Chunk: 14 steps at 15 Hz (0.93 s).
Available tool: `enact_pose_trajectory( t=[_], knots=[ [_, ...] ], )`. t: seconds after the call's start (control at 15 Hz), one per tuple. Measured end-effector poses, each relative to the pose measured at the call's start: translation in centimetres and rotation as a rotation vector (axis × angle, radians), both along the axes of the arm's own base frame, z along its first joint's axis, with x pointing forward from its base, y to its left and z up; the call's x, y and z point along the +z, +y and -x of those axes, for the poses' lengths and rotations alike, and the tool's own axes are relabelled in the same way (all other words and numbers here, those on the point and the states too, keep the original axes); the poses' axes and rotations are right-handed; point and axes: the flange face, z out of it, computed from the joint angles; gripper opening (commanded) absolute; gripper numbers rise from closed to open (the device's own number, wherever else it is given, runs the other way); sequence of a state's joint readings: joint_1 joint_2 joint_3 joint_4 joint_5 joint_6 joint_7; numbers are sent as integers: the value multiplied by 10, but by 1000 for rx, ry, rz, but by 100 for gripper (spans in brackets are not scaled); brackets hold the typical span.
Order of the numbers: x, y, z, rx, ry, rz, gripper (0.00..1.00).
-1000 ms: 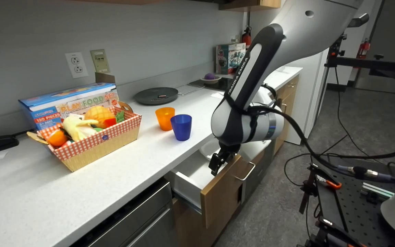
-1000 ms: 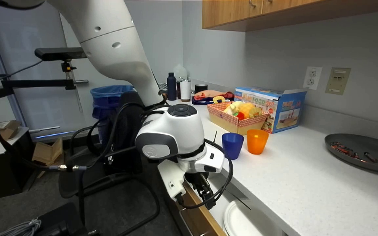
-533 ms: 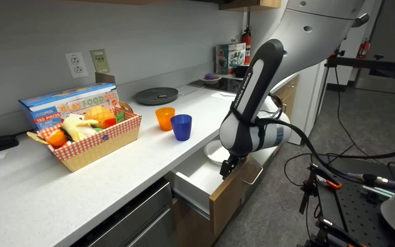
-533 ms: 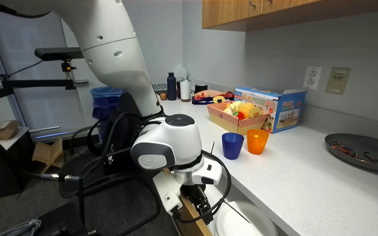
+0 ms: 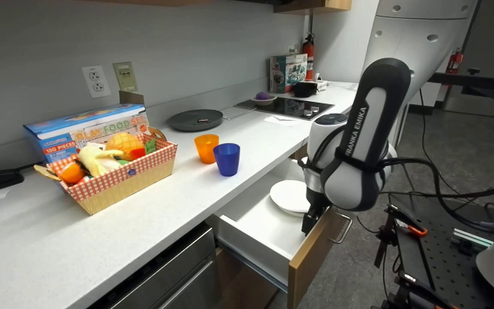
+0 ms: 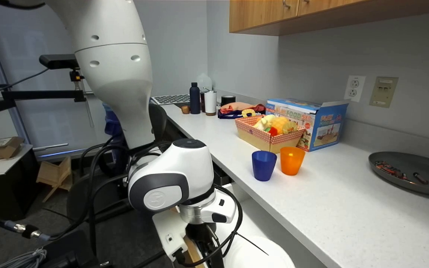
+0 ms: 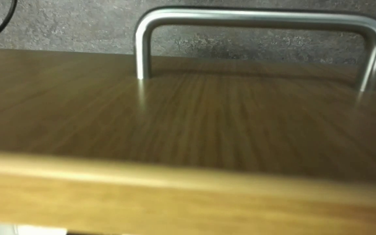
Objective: Open the drawer, put the blue cup inside it, and then close it
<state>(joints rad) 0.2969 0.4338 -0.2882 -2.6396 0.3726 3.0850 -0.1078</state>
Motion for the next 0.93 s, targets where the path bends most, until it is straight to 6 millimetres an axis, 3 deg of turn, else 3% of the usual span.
enact_pose_trajectory(
  t=[0.2, 0.53, 0.93],
  knots=[
    [12, -3, 6, 18, -4, 18, 100],
    [56, -14, -10, 98, -88, 71, 100],
    [109, 9, -29, 397, -178, 103, 100]
  ],
)
